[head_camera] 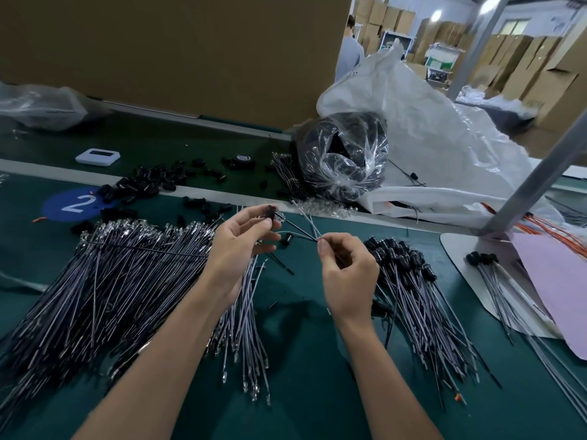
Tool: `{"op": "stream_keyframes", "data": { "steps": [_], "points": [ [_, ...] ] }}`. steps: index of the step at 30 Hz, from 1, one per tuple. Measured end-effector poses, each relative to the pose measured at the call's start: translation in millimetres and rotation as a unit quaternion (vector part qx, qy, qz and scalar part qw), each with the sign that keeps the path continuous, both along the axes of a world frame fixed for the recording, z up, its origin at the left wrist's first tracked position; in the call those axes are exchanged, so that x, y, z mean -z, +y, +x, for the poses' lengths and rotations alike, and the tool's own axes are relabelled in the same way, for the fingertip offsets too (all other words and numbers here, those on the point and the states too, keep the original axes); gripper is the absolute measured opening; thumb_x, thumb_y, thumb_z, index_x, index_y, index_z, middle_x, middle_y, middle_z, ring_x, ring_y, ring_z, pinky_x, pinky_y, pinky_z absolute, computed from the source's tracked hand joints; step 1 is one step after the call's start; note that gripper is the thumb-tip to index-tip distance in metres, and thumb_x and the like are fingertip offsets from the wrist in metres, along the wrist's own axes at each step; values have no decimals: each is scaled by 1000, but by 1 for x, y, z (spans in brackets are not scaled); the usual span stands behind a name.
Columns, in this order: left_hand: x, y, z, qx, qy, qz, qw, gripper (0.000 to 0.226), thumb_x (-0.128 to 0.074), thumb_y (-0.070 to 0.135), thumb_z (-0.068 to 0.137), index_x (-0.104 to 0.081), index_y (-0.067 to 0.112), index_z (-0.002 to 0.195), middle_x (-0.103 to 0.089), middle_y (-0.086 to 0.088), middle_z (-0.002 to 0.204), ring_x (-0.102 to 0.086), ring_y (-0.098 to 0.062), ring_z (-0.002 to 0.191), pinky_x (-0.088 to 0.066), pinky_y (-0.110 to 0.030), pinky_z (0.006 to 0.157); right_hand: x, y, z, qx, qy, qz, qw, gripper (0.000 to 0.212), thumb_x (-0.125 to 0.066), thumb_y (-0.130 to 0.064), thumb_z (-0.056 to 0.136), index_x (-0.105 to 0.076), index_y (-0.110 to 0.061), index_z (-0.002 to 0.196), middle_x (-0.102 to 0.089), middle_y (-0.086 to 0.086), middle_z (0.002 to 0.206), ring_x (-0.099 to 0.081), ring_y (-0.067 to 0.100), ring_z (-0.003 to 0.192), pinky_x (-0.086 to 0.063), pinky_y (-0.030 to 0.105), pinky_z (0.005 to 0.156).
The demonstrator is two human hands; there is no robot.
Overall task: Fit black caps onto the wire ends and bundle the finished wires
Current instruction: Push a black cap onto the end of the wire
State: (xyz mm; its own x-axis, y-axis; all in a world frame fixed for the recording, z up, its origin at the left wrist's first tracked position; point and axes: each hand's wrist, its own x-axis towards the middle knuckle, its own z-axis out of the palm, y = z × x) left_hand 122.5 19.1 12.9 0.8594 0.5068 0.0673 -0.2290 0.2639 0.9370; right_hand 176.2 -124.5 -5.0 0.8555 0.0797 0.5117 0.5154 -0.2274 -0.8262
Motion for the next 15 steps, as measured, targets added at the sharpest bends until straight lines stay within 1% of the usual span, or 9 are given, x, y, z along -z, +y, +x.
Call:
{"op": "stream_keyframes", "data": {
  "steps": [3,7,12,15],
  "points": [
    [4,0,-2,2,-1,28,1000,28,-54,1,95,-72,21,103,-73,7,86,-67,-8,80,-57,-22,74,-1,-2,1,11,-23,-7,1000,17,-68,-2,88,-69,-19,83,-63,-4,81,-58,2,74,-43,9,66],
    [6,3,-1,-6,-2,51,999,32,-54,0,94,-74,24,101,-71,9,84,-65,-5,82,-56,-20,77,-2,-2,1,17,-38,-15,999,11,-68,-1,87,-72,-11,86,-63,-3,83,-59,5,76,-44,10,67],
    [7,2,0,-7,-12,73,997,33,-52,-3,95,-74,21,101,-66,-1,94,-63,-6,83,-55,-20,77,-3,-3,2,34,-53,-28,998,9,-67,-1,88,-73,-9,88,-62,-3,83,-59,5,76,-44,9,68],
    [8,3,-1,-6,-18,73,997,31,-52,-3,96,-73,19,103,-66,-3,94,-63,-6,82,-55,-20,76,-4,-4,2,43,-57,-35,997,9,-67,0,88,-73,-7,88,-62,0,83,-57,2,73,-43,7,67]
  ]
}}
